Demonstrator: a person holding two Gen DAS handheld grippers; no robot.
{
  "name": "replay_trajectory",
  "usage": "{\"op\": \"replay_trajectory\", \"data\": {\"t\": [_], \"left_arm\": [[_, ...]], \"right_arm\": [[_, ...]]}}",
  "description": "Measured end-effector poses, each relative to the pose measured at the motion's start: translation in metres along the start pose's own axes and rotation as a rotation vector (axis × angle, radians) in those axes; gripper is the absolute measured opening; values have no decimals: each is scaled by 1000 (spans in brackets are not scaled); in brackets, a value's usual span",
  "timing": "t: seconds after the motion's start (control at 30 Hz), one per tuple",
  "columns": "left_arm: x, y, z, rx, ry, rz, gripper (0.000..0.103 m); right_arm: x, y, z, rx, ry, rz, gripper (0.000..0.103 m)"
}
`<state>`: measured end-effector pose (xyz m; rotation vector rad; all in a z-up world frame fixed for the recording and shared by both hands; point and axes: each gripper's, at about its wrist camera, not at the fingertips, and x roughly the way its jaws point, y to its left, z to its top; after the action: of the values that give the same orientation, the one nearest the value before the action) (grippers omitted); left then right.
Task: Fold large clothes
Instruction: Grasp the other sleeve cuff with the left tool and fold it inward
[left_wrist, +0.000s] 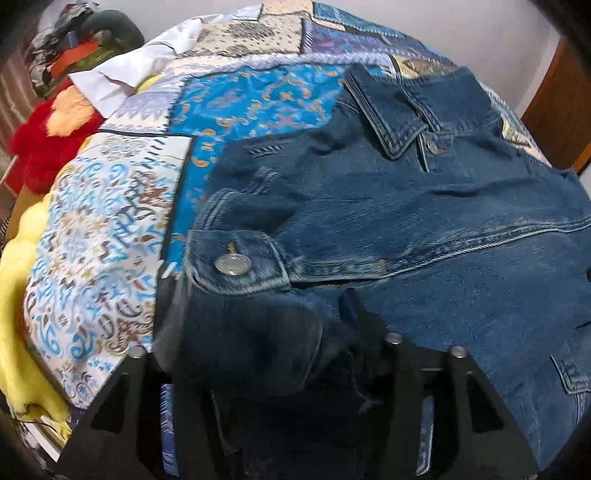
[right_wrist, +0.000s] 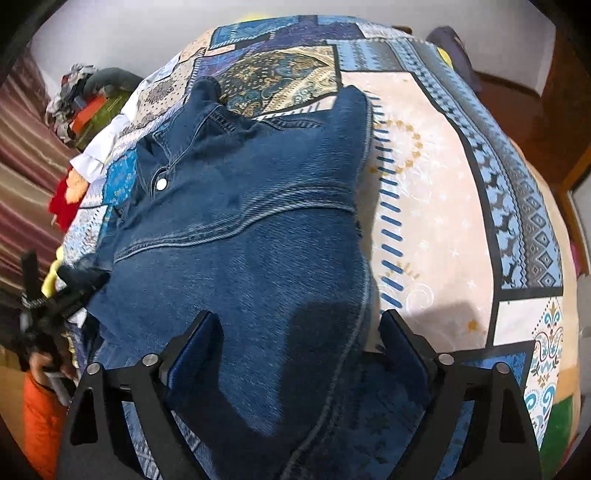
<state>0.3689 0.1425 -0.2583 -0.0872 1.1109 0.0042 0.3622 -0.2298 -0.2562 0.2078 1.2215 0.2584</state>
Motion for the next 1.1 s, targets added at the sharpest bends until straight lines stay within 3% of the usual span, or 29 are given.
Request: {"op": "replay_trajectory", "data": {"t": [0.03, 0.1, 0.27, 0.37, 0.5, 0.67, 0.77, 0.87, 0.97, 1.0, 1.07, 1.1], "left_arm": [[-3, 4, 1, -6, 8, 1, 66], [-10, 17, 2, -36, 25, 24, 73], [-46, 59, -4, -124, -31, 85, 74], [-63, 89, -10, -205, -56, 107, 80], [-62, 105, -33, -280, 22, -45, 81], [-45, 93, -66, -245, 112, -100, 81], [-24, 82, -81, -228, 191, -127, 81], [-17, 72, -93, -166, 184, -76, 81], [-20, 58, -99, -101, 155, -17, 81], [-21, 56, -100, -93, 147, -7, 79], [-22, 50, -101, -76, 137, -1, 54], [-22, 46, -101, -62, 144, 23, 24]], "right_arm": [[-3, -4, 0, 10, -1, 0, 90], [-9, -9, -1, 15, -11, -20, 90], [-35, -16, -9, -4, -59, -64, 90], [-49, -16, -14, -19, -85, -82, 90], [-62, -17, -22, 0, -93, -53, 90], [-64, -15, -40, 36, -83, 18, 90], [-52, -12, -51, 51, -22, 64, 90], [-44, -7, -68, 40, 4, 89, 90], [-47, 5, -83, -30, -43, 58, 89], [-48, 10, -87, -49, -55, 57, 84], [-50, 18, -90, -77, -74, 64, 70], [-51, 21, -91, -88, -78, 69, 60]]}}
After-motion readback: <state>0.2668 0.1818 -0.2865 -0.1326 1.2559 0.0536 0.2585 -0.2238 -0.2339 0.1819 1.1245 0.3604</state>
